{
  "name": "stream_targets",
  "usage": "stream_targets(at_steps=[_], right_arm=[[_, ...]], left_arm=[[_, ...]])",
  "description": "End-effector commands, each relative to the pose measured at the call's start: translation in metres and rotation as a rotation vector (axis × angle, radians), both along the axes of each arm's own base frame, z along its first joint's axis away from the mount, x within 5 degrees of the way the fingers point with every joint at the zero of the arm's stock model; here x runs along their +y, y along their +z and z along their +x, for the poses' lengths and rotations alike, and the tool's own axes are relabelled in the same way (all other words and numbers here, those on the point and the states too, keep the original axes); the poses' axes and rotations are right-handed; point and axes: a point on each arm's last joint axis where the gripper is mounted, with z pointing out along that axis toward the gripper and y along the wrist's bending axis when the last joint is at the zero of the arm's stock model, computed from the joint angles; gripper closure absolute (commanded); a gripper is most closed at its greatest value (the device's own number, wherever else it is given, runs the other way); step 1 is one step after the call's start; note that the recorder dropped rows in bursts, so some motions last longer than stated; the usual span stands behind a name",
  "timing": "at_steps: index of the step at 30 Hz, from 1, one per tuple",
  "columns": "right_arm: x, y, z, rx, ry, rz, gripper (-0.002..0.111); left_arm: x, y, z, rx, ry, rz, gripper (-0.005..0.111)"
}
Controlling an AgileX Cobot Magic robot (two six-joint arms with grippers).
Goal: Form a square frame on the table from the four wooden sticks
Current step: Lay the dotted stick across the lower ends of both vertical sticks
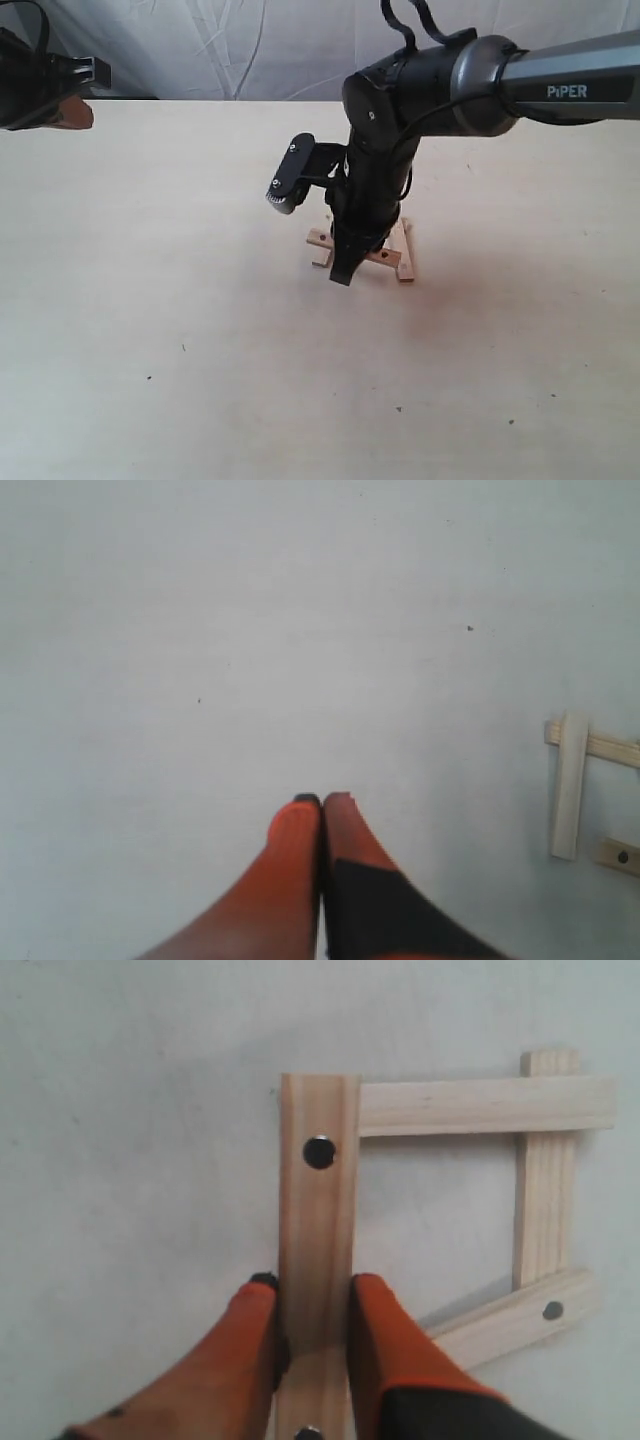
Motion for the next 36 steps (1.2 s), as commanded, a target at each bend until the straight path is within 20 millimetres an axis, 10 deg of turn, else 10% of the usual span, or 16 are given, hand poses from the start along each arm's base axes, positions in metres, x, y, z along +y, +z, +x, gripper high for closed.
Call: stream_targets(at_steps=[1, 36], right_arm=[[-0.005, -0.009, 0.01, -0.062, 0.074, -0.086, 0.109], [0.001, -0.035, 0.016, -0.063, -0.036, -0.038, 0.109]], left_arm=[[0.0, 0.003, -0.001, -0.024, 0.009, -0.008, 0.107], [0.0, 0.005, 0.002, -0.061, 0.027, -0.015, 0.107]])
